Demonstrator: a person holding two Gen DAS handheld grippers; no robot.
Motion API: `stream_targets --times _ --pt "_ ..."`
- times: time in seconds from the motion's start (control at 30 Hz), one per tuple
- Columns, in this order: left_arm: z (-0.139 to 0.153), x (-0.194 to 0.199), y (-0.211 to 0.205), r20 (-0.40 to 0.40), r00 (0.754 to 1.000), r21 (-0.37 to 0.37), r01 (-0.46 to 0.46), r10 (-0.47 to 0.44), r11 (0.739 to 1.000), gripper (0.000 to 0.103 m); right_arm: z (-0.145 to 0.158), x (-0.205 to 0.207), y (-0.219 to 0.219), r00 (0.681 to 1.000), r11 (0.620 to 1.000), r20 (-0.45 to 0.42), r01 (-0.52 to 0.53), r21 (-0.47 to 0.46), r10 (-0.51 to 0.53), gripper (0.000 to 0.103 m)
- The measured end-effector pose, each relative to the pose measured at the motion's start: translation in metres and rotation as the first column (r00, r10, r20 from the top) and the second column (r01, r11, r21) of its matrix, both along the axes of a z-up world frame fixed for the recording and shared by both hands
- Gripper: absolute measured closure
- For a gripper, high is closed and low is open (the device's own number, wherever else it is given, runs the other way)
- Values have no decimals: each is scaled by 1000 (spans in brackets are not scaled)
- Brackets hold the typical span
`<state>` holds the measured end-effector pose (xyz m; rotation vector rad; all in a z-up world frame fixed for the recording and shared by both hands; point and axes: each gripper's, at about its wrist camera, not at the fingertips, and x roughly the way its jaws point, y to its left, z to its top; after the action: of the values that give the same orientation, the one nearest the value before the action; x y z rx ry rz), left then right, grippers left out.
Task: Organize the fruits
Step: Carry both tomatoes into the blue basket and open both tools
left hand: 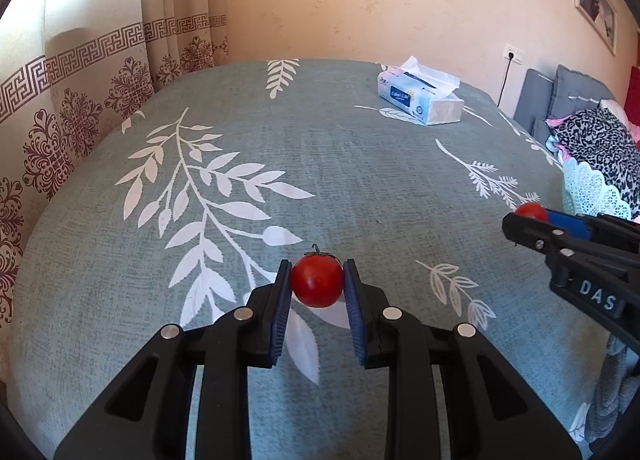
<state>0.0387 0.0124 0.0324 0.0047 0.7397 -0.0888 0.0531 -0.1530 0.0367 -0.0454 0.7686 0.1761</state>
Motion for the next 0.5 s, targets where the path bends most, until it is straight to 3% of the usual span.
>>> stream_targets --times 0.5 --pt "20 -15 -54 35 995 37 90 -92 995 77 17 -39 -66 992 993 64 106 58 -109 73"
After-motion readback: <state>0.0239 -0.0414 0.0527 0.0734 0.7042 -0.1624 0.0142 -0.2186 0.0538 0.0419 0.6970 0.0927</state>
